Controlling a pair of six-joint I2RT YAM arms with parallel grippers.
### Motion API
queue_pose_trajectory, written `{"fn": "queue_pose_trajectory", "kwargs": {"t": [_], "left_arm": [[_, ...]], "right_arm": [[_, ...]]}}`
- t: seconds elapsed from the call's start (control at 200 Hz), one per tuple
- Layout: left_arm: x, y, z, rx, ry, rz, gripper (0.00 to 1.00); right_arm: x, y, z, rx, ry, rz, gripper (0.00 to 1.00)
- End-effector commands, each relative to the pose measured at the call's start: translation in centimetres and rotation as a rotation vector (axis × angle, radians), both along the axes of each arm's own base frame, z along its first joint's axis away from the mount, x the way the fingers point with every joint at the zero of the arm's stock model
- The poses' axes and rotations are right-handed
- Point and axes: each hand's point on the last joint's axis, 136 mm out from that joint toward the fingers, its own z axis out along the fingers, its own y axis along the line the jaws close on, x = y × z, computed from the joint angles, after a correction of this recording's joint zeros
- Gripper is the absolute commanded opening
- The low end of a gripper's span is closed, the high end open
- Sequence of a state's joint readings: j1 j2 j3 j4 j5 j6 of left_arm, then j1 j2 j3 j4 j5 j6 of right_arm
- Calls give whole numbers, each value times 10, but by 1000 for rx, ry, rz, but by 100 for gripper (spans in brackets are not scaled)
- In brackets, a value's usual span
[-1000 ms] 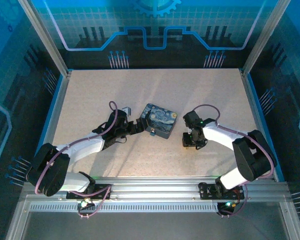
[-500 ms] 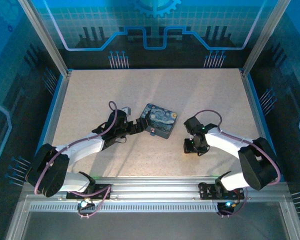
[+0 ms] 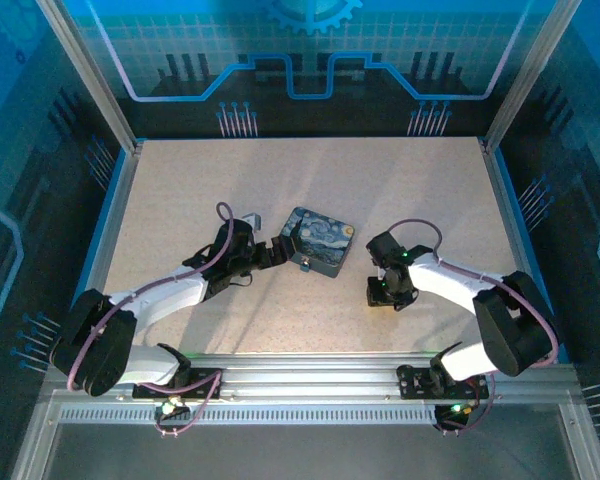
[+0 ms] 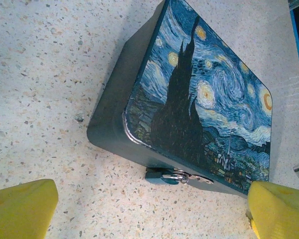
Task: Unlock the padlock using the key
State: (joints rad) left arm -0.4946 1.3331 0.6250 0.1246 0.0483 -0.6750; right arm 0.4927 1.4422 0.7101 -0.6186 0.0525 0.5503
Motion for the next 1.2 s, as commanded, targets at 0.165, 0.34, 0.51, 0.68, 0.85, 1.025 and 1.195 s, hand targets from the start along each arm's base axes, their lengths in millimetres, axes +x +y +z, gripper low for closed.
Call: {"fn": "queue_pose_trajectory", "kwargs": {"t": [0.165,0.34,0.51,0.68,0.85,1.025,1.195], "left_arm": [[-2,7,1,32,-13,6,99],[-1,7,4,31,-15,7,99],[-2,6,9,3,-12,16,99],[-3,3,17,-54,-5,32,99],[-5,-10,31,-158,6,13,99],[-5,-34,55,-239,-17,-51,98],[-2,-64,88,-281,-82,-133,94]], "right_arm": [[-10,9,-10,46,48,-17,25],[-11,14,-12,75,55,-31,13],[-7,20,-7,128,38,-51,4],[4,30,1,255,-17,-90,0],[22,41,19,419,-121,-104,0],[44,48,50,541,-261,-77,0],[63,54,94,669,-426,-38,0]]}}
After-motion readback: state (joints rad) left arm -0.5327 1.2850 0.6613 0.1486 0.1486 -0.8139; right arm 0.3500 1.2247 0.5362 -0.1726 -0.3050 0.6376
